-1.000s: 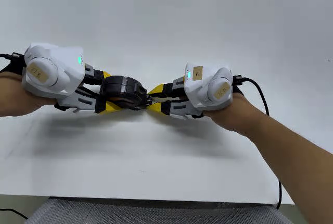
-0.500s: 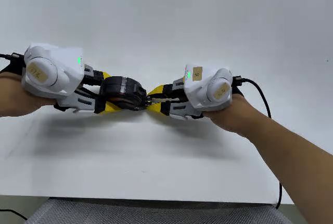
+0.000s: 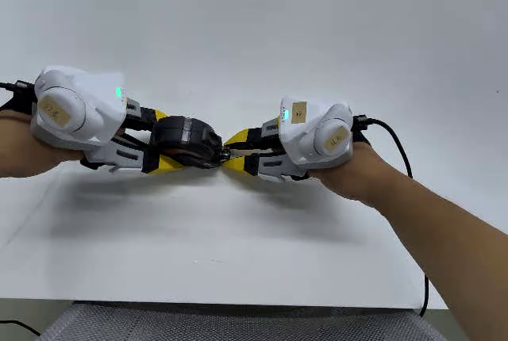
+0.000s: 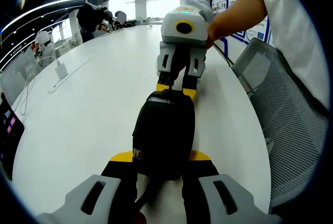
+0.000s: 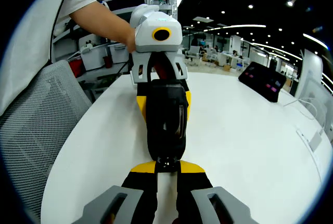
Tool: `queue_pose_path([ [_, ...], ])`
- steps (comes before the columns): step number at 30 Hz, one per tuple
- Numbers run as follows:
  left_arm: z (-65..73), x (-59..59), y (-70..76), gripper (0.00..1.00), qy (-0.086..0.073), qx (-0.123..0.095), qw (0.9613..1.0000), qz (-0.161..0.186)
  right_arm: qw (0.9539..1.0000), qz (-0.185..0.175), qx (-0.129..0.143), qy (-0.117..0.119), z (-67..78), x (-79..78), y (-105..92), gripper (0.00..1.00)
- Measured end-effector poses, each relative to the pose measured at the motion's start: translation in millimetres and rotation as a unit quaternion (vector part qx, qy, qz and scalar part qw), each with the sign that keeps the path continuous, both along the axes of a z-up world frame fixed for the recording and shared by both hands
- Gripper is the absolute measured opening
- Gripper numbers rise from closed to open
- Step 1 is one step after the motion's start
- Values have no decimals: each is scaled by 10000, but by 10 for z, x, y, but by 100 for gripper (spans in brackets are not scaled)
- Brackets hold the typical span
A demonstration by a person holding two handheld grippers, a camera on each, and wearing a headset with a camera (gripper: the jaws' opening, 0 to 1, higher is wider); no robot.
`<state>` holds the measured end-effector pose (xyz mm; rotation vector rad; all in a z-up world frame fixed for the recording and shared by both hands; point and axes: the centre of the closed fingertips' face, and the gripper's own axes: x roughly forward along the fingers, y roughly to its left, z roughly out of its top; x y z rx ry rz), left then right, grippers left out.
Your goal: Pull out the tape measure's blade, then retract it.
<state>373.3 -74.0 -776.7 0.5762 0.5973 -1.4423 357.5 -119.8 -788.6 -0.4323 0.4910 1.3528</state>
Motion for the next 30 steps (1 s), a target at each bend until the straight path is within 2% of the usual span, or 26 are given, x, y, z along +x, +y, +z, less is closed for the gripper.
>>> queue_pose_path([
  [9, 3, -3, -1, 28, 12, -2, 10000, 4, 10000, -2, -2, 12, 2, 2, -16, 9],
  [30, -2, 2, -9, 28, 33, 4, 10000, 32, 10000, -20, -80, 50, 2, -13, -197, 9],
])
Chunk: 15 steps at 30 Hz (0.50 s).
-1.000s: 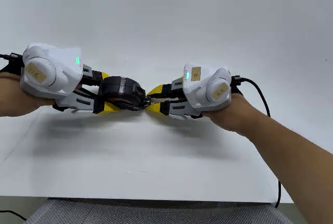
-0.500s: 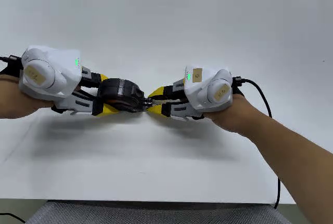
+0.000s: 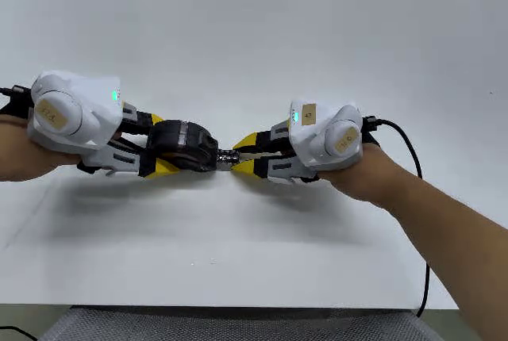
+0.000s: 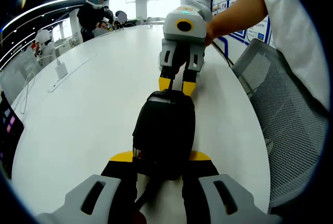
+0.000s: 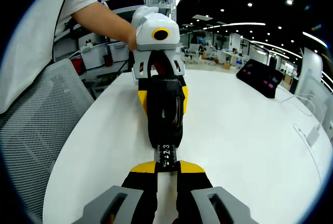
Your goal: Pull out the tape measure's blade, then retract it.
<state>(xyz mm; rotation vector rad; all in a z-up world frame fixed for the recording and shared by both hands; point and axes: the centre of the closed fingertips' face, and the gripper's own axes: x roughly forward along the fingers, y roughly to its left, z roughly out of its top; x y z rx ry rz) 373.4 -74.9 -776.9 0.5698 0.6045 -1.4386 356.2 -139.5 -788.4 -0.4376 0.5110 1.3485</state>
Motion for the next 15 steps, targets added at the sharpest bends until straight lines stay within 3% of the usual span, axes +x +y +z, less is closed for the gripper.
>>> queue_pose_path([
  [15, 6, -3, 0, 28, 1, -7, 10000, 20, 10000, 0, -82, -20, -7, 2, -114, 9],
])
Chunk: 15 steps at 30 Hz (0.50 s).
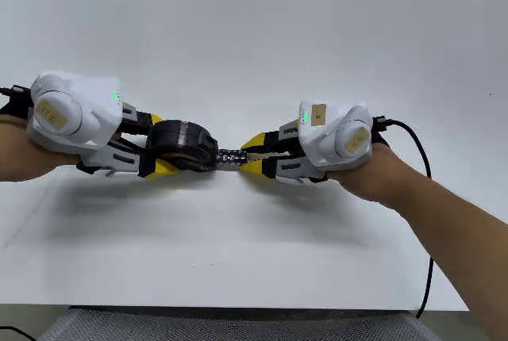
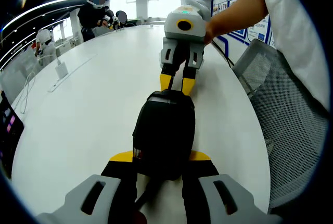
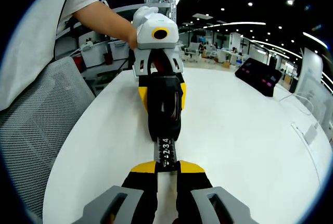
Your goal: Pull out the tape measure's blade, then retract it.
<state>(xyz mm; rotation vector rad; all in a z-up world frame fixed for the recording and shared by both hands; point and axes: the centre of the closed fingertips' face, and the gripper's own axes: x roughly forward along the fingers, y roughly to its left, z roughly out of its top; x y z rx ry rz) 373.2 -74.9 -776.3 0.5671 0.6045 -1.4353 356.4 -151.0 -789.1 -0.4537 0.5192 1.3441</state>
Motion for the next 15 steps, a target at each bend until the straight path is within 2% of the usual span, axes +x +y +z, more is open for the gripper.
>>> queue_pose_path([
  [15, -7, 7, 2, 28, -5, 8, 10000, 6, 10000, -8, -94, -18, -3, -13, -120, 9],
])
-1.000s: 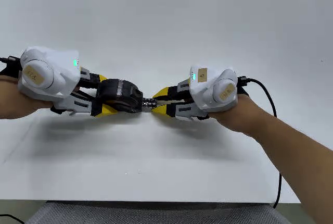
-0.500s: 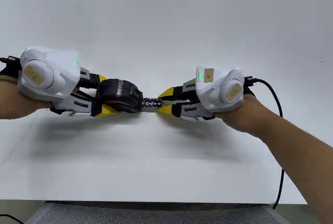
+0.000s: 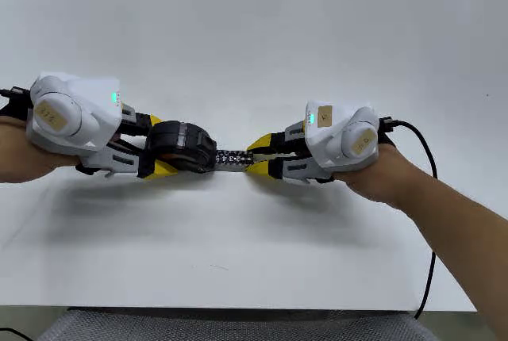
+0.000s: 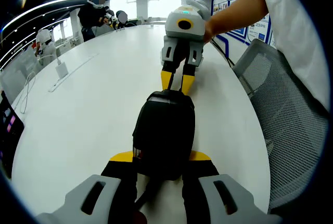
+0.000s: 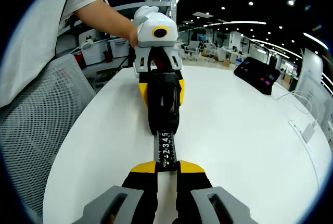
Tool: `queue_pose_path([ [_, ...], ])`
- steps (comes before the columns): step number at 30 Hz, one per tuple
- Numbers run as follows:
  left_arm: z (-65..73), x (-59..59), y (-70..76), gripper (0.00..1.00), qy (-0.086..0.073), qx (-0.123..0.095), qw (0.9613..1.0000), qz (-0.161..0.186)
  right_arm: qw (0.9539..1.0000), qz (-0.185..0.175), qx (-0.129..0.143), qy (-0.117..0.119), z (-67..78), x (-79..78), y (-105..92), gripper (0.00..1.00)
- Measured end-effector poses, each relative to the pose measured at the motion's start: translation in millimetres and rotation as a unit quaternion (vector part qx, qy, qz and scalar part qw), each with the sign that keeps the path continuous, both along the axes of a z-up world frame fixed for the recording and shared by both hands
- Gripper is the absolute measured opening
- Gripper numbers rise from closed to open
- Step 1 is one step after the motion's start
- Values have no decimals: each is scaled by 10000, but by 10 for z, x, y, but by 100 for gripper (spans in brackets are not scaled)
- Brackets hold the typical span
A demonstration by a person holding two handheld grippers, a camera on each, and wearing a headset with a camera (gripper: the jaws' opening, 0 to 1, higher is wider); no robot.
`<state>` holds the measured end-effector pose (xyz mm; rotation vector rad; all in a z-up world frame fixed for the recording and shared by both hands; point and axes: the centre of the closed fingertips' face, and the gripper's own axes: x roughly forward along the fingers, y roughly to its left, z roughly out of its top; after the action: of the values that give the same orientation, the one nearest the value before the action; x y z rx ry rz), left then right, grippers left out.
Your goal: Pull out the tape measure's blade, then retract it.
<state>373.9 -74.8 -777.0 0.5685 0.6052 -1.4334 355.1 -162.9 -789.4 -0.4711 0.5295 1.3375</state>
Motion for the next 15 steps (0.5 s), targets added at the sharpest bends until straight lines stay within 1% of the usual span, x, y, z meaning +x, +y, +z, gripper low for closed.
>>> queue_pose_path([
  [15, -3, 1, -1, 28, -4, 10, 10000, 12, 10000, -23, -79, -1, -2, 3, -103, 8],
])
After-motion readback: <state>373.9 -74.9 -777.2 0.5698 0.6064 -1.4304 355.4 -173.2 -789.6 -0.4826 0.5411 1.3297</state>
